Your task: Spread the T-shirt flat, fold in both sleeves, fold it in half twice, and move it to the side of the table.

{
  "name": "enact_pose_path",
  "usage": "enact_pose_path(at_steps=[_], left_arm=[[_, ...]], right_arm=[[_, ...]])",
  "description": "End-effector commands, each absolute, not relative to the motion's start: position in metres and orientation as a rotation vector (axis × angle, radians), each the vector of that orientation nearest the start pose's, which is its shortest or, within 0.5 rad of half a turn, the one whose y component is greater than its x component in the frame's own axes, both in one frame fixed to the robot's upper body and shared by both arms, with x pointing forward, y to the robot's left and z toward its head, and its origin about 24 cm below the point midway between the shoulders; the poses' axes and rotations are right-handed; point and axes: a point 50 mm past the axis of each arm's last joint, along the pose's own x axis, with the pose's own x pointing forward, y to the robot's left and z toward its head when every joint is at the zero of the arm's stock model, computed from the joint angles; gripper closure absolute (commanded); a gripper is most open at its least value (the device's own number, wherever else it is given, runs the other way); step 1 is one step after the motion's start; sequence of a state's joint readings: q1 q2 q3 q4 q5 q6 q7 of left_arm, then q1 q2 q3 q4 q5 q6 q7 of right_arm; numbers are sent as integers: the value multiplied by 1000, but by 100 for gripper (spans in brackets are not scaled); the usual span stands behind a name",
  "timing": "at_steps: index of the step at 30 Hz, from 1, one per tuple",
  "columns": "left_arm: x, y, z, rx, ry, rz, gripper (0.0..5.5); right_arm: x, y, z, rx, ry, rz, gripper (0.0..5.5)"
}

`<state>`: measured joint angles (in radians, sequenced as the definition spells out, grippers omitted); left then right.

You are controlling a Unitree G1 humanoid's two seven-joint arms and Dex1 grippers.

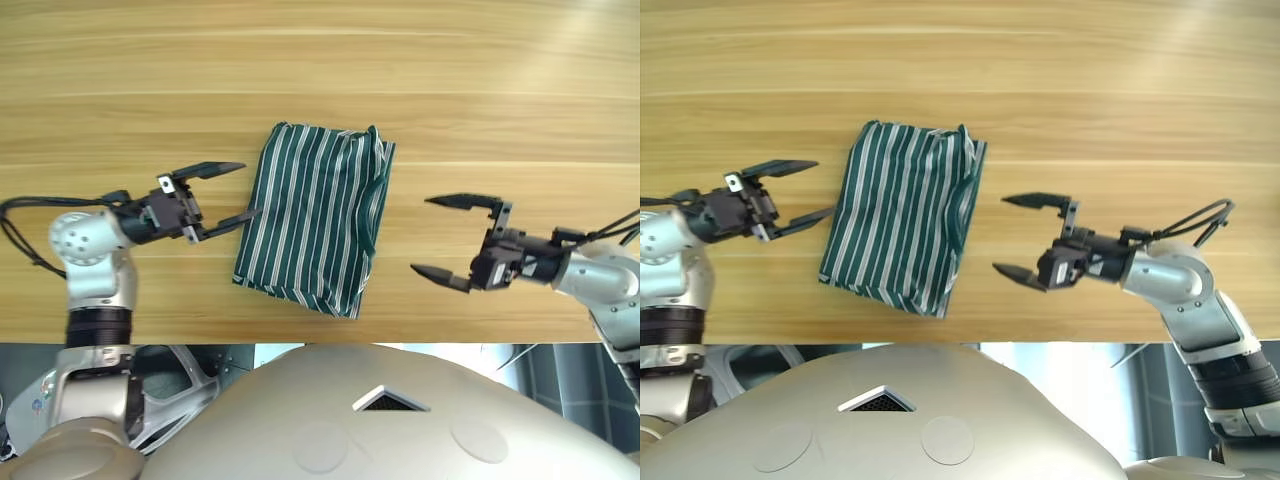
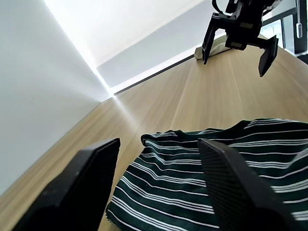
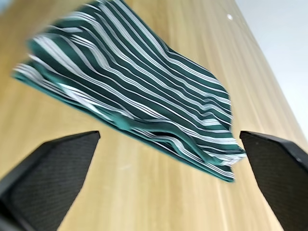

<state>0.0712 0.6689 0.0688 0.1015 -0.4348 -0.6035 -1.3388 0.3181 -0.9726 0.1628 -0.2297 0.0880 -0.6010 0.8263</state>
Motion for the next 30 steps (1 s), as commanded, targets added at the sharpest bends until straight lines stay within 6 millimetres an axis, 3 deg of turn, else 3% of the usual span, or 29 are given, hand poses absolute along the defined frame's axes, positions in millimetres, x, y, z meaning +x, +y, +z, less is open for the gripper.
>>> enact_pose_path(at_steps=[1, 7, 12, 16, 22, 30], left_arm=[[189, 252, 94, 670, -107, -1327, 249], [169, 254, 55, 907, 172, -1513, 249], [159, 252, 36, 1075, 251, -1578, 249], [152, 249, 34, 1124, 250, -1627, 249], [147, 240, 47, 1063, 151, -1620, 249], [146, 226, 35, 1016, 125, -1636, 249]], right_arm=[[144, -211, 69, -846, 2, 1405, 14], [135, -191, 41, -815, 106, 1517, 14], [135, -177, 28, -811, 121, 1548, 14], [136, -166, 25, -792, 96, 1550, 14], [143, -157, 25, -801, 49, 1516, 14], [143, -152, 24, -812, 37, 1546, 14]])
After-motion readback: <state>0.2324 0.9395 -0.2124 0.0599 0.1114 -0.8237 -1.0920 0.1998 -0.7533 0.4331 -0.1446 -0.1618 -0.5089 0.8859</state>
